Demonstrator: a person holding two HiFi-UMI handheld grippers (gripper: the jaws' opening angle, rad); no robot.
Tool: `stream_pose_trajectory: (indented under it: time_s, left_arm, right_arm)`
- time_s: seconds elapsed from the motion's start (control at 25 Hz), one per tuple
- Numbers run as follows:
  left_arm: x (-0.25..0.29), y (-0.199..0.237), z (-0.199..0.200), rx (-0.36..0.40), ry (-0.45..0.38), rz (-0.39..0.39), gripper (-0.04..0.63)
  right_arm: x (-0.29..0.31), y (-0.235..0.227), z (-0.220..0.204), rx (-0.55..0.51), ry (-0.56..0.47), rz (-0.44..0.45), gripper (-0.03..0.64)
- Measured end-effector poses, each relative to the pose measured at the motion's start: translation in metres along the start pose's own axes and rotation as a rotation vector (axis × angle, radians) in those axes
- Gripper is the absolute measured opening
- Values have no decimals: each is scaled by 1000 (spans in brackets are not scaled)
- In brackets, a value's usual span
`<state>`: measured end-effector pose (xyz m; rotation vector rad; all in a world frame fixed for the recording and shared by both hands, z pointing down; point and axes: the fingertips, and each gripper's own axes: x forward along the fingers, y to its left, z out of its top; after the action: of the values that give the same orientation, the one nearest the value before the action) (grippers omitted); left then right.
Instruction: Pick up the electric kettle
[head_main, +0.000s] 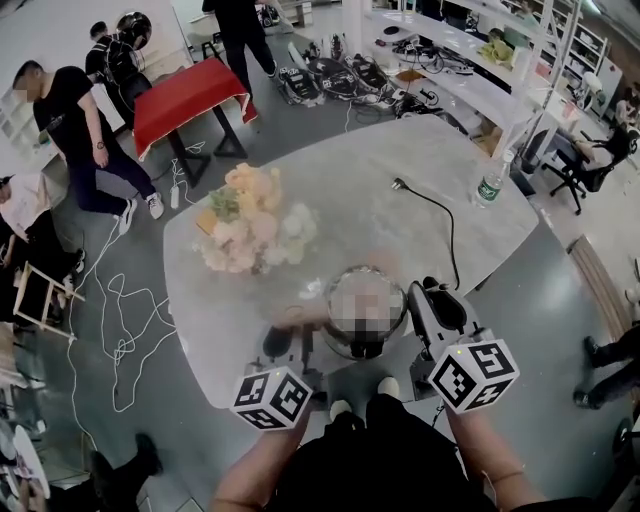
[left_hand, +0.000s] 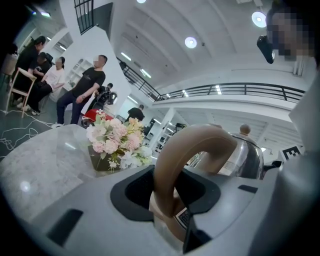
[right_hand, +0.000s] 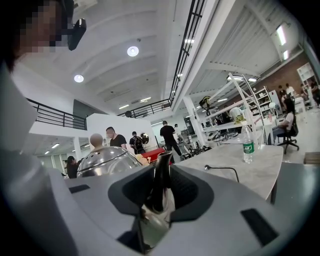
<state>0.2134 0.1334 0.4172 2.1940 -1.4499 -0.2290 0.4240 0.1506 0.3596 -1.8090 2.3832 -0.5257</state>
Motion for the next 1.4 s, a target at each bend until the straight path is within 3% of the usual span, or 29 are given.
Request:
stream_pose_trajectory:
  time_s: [1.4]
  left_arm:
    - [-8, 0, -14, -37, 15, 16, 112]
  right_arm:
    - [-6, -3, -10, -22, 18, 1, 86]
